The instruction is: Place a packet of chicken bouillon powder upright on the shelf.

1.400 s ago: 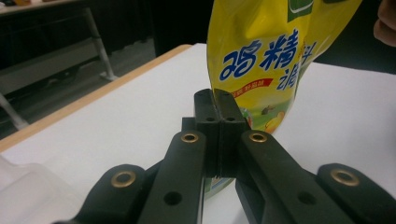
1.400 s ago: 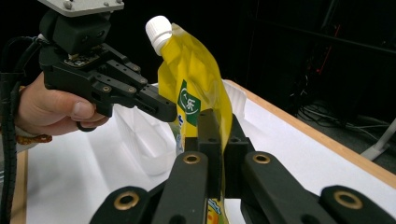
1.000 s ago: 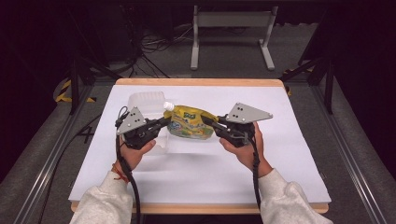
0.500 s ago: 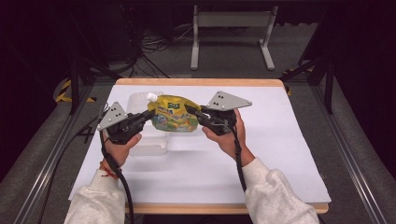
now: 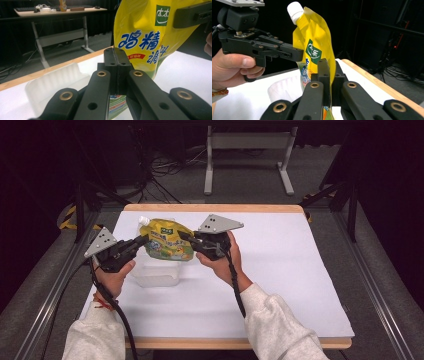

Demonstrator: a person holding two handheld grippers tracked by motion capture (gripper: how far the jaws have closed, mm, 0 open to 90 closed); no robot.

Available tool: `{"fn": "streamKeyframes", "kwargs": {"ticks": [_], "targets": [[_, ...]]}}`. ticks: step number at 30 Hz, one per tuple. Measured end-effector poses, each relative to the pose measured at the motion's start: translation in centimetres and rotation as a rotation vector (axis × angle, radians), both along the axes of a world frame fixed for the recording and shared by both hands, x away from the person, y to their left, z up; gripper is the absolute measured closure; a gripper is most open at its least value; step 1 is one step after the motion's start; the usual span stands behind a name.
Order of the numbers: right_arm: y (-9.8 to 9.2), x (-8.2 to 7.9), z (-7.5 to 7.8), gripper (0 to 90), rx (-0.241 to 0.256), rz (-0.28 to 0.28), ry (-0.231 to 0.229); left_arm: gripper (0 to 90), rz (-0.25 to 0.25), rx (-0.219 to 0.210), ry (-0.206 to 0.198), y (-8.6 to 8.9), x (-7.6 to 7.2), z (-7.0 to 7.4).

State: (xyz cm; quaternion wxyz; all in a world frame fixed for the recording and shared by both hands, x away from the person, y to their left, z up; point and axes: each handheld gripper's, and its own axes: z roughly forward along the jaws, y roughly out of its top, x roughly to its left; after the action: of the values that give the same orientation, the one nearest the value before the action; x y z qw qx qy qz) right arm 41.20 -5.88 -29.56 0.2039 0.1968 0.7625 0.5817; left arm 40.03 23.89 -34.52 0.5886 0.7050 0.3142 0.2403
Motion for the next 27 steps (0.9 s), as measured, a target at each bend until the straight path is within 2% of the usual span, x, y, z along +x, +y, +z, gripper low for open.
{"fn": "streamKeyframes", "kwargs": {"ticks": [7,13,15,18,25,27], "targets": [[1.5,0.7,-1.1,90.0,-0.003,0.019,0.02,90.0,0.029,-0.007,0.012,1.2,0.5,-0.9],[2.2,0.8,-1.2,90.0,-0.001,0.023,0.013,90.0,0.021,-0.017,0.022,1.8,0.6,-1.2],[2.3,0.8,-1.3,90.0,0.019,0.025,0.039,90.0,0.02,-0.02,0.024,2.1,0.4,-1.1],[2.7,0.5,-1.2,90.0,0.005,0.021,0.026,90.0,0.031,-0.012,0.029,2.3,0.1,-0.9],[3.6,0.1,-1.2,90.0,0.003,0.016,0.038,90.0,0.027,-0.021,0.061,3.0,-0.3,-1.1],[3.9,0.1,-1.1,90.0,0.012,0.016,0.066,90.0,0.032,-0.023,0.07,3.4,-0.6,-1.1]]}}
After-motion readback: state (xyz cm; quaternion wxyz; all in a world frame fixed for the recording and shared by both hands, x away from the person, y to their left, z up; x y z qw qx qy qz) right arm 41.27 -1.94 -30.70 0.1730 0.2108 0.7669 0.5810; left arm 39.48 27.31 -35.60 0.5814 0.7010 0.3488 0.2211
